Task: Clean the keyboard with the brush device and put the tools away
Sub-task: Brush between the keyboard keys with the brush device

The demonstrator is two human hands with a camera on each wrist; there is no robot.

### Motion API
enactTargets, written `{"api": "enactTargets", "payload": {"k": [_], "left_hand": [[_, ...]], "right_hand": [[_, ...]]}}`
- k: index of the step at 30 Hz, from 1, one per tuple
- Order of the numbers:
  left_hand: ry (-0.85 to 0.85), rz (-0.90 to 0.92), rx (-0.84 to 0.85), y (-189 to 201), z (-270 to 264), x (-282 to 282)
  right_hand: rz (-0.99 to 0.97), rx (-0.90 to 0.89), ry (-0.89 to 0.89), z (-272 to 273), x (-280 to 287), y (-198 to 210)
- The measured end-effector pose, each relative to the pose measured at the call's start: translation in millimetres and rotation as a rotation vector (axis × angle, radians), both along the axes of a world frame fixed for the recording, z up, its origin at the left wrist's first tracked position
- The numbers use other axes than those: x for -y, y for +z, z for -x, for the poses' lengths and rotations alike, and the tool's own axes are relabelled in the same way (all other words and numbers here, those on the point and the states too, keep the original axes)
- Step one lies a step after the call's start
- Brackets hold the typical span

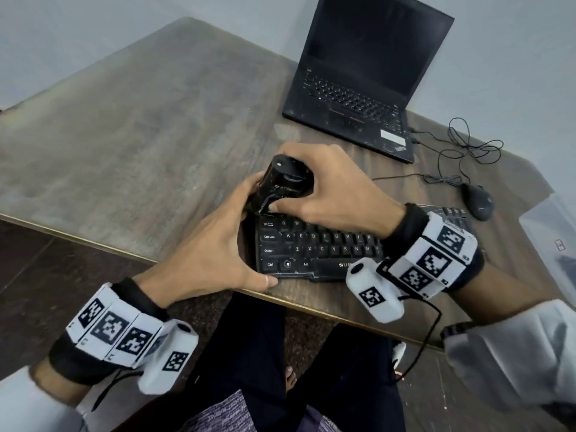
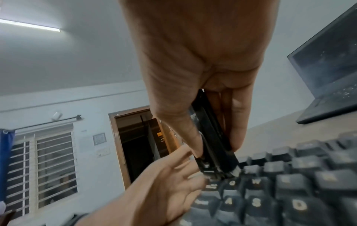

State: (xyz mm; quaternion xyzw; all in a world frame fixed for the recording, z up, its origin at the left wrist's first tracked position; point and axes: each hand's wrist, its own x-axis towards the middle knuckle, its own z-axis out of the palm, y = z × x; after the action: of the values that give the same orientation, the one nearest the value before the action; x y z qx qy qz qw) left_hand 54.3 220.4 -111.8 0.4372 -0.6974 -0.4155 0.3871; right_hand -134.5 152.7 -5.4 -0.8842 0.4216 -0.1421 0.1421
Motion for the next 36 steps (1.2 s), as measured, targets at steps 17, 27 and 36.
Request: {"api": "enactTargets", "payload": {"k": [17,27,36], "left_hand": [[0.004,0.033,-0.042,2,-2,0],[-0.014,0.006,-0.048,-7,-2,2],[0.001,0.030,-0.081,1,-1,0]], "right_hand": [[0.081,-0.034,0.047,-18,-1,0],[0.060,-0.070,-0.227,90,-1,8],[0.080,-0.035,0.063,-17,7,3]]}}
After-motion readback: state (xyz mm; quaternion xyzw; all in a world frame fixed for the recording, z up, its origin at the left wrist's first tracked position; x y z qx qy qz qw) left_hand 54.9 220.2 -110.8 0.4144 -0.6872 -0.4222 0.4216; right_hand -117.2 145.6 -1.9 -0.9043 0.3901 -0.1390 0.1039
